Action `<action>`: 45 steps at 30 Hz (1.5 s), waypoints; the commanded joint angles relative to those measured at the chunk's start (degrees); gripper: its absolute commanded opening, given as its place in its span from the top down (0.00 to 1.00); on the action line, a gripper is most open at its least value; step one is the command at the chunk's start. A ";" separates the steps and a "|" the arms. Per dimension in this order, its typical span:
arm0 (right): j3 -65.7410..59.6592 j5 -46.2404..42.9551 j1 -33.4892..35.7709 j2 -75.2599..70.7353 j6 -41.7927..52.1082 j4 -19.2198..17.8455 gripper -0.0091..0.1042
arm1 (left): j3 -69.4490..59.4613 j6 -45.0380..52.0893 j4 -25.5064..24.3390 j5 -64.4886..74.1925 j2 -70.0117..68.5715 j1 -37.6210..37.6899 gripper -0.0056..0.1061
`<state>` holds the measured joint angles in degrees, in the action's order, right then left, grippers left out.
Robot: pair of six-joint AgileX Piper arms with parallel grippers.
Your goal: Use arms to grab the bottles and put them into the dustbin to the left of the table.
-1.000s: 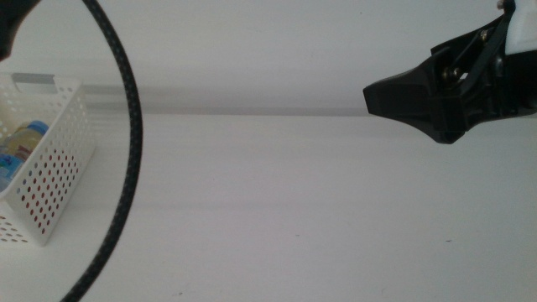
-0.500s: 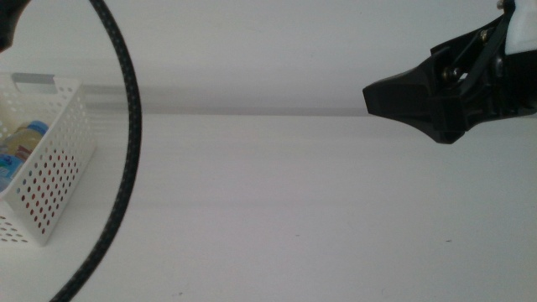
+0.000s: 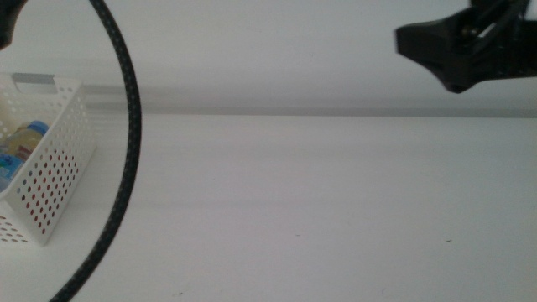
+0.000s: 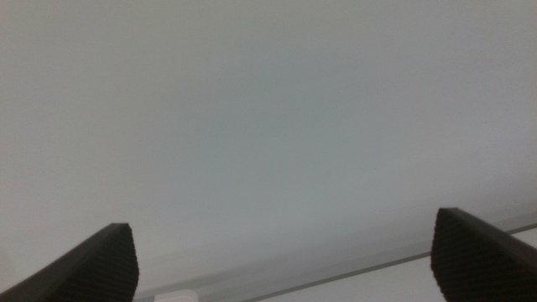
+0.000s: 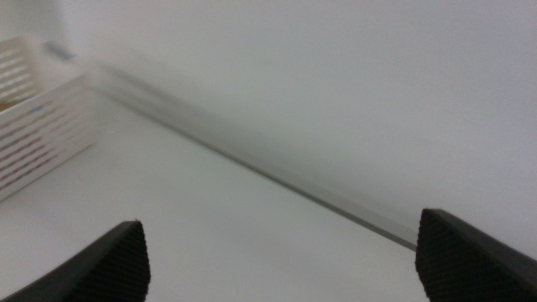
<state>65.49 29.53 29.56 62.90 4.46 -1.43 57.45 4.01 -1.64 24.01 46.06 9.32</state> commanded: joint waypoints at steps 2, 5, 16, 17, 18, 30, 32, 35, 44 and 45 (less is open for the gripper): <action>-5.77 -6.10 -7.03 -2.94 0.08 1.93 0.17 | 0.02 -0.48 0.45 -0.91 -0.25 0.40 0.11; -11.44 -9.09 -13.50 -6.68 0.08 2.78 0.17 | -0.23 -0.48 1.21 -0.91 -0.25 0.40 0.11; -29.48 -10.28 -29.05 -24.00 0.08 3.04 0.17 | -18.34 -0.48 1.27 -8.80 -7.32 -2.33 0.11; -30.73 -11.08 -29.05 -25.33 0.08 2.89 0.17 | -20.62 -0.48 1.27 -8.80 -9.17 -3.49 0.11; -32.46 -12.53 -29.05 -27.03 0.08 2.89 0.17 | -22.46 -0.48 1.27 -8.92 -11.17 -4.52 0.11; -50.45 -17.40 -29.05 -46.92 0.08 0.52 0.17 | -43.16 -0.48 1.27 -12.55 -34.77 -12.78 0.11; -52.82 -17.40 -29.05 -50.50 0.08 0.52 0.17 | -45.59 -0.48 1.27 -12.82 -38.03 -12.78 0.11; -56.44 -17.40 -29.05 -55.06 0.08 0.52 0.17 | -49.50 -0.48 1.00 -12.82 -41.86 -12.78 0.11; -65.55 -17.04 -29.05 -65.00 0.08 0.52 0.17 | -58.87 -0.48 0.80 -16.04 -48.09 -12.78 0.11; -66.42 -17.04 -29.05 -64.82 0.08 0.77 0.17 | -59.74 -0.48 0.24 -17.01 -48.09 -12.78 0.11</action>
<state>0.66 13.04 1.01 0.38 4.46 -0.31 0.27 4.01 -1.26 10.37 0.40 -3.37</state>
